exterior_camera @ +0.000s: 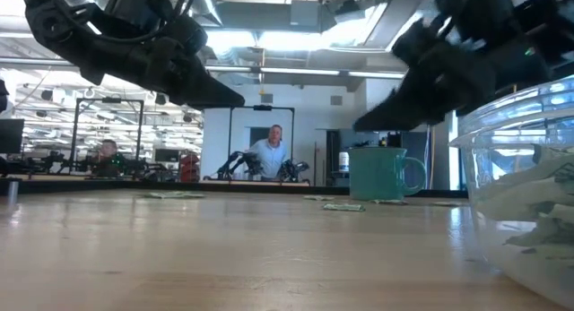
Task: Pick and place items into bin
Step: Put the green truvia packet into the transparent bin
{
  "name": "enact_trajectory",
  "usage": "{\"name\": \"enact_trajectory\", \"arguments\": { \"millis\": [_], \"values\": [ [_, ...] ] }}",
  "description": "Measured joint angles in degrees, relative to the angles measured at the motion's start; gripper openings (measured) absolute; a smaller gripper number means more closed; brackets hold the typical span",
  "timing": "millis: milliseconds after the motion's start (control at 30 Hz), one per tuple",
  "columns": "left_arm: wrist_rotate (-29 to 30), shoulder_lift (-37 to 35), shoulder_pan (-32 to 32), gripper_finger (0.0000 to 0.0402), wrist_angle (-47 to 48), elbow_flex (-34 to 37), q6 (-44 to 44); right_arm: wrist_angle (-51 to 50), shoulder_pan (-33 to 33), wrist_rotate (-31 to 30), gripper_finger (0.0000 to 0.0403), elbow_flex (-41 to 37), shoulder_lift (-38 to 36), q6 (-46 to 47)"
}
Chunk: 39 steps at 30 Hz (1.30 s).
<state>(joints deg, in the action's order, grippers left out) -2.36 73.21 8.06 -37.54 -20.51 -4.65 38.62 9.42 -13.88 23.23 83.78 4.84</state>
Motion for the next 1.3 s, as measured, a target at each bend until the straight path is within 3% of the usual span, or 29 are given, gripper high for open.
{"name": "enact_trajectory", "arguments": {
  "millis": [200, 467, 633, 1100, 1300],
  "values": [
    [0.05, 0.00, 0.34, 0.0075, 0.00, 0.00, 0.25, -2.64, -1.69, 0.02, 0.0134, 4.68, 9.39, -0.98],
    [-0.01, 0.02, 0.30, 0.0075, 0.57, 0.00, 0.37, -15.55, -2.51, 2.03, 0.0123, 11.23, 15.73, 0.97],
    [-0.01, 0.04, 0.30, 0.0075, 1.31, 0.02, 0.42, -20.09, -2.64, 1.96, 0.0123, 12.44, 16.16, 1.59],
    [0.20, 0.07, 0.30, 0.0075, 1.79, 0.02, 0.42, -21.06, -2.68, 1.92, 0.0121, 12.47, 16.10, 4.11],
    [0.23, 0.07, 0.30, 0.0075, 1.79, 0.02, 0.42, -21.20, -2.68, 1.92, 0.0093, 12.47, 16.09, 4.11]
  ]
}}
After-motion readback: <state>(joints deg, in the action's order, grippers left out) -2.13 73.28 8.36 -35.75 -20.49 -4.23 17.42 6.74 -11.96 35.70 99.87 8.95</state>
